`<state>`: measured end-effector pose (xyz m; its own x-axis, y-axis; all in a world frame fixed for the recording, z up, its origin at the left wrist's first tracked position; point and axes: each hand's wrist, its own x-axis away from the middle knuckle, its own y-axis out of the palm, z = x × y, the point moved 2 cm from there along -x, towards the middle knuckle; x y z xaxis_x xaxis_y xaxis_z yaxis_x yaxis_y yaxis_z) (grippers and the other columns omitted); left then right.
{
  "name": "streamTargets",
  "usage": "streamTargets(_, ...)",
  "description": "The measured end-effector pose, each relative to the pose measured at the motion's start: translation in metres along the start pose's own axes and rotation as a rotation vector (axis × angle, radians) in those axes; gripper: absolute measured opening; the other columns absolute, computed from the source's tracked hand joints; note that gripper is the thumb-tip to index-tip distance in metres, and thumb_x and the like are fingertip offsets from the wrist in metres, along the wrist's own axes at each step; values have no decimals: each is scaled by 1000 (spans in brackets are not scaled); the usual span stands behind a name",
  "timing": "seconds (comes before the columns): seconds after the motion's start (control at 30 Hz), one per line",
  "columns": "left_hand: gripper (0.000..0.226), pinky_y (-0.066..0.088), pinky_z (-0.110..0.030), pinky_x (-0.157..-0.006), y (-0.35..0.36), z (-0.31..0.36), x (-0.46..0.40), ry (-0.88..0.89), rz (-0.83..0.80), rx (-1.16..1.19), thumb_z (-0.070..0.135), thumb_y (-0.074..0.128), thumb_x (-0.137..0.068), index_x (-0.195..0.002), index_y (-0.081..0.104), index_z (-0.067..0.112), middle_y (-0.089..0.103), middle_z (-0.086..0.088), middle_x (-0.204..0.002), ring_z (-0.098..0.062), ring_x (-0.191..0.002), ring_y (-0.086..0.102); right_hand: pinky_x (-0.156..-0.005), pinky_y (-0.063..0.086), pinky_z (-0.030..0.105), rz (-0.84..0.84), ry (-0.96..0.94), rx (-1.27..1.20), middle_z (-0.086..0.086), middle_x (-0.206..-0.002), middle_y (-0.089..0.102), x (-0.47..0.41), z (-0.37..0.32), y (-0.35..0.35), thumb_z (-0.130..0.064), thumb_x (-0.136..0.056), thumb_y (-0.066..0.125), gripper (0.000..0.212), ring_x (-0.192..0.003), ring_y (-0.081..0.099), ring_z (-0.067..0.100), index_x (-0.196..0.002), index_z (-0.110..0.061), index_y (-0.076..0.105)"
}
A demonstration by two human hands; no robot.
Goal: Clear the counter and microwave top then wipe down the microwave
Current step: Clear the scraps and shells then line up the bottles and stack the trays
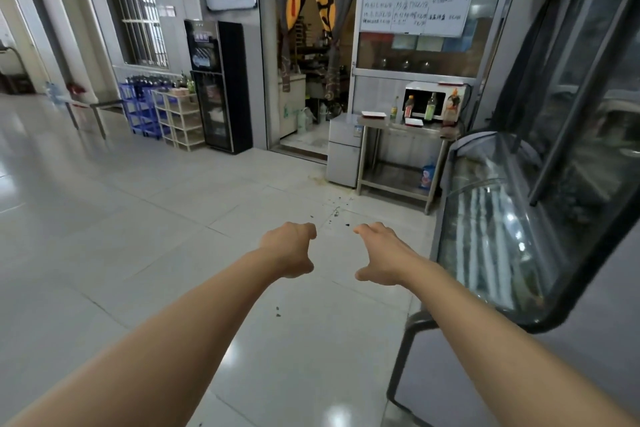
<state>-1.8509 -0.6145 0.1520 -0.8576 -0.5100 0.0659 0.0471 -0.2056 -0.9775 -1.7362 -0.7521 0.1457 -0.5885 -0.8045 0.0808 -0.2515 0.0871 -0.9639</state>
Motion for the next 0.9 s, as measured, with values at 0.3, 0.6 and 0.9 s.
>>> streamTargets(0.3, 61, 50, -33, -84, -29, -47, -139, -27, 4, 19, 21, 66, -80, -135, 41, 23, 54, -1, -127, -22, -108, 57, -105, 39, 40, -5, 2, 25, 3, -149, 26, -153, 7, -26, -29, -78, 71, 84, -135, 30, 24, -146, -22, 22)
streamTargets(0.6, 59, 49, -35, -91, -47, -105, -286, 86, 3, -9, 25, 67, -81, -134, 41, 22, 53, -3, -130, -24, -112, 55, -109, 34, 42, 28, 72, 48, 4, -151, 24, -289, 4, -32, -31, -78, 72, 86, -138, 25, 26, -146, -20, 21)
streamTargets(0.9, 58, 45, -32, -90, -81, -150, -441, 249, -24, -66, 25, 67, -82, -134, 41, 22, 52, -3, -132, -24, -117, 53, -112, 30, 41, 86, 238, 2, 5, -152, 22, -414, 0, -56, -32, -79, 72, 88, -140, 21, 27, -148, -21, 19)
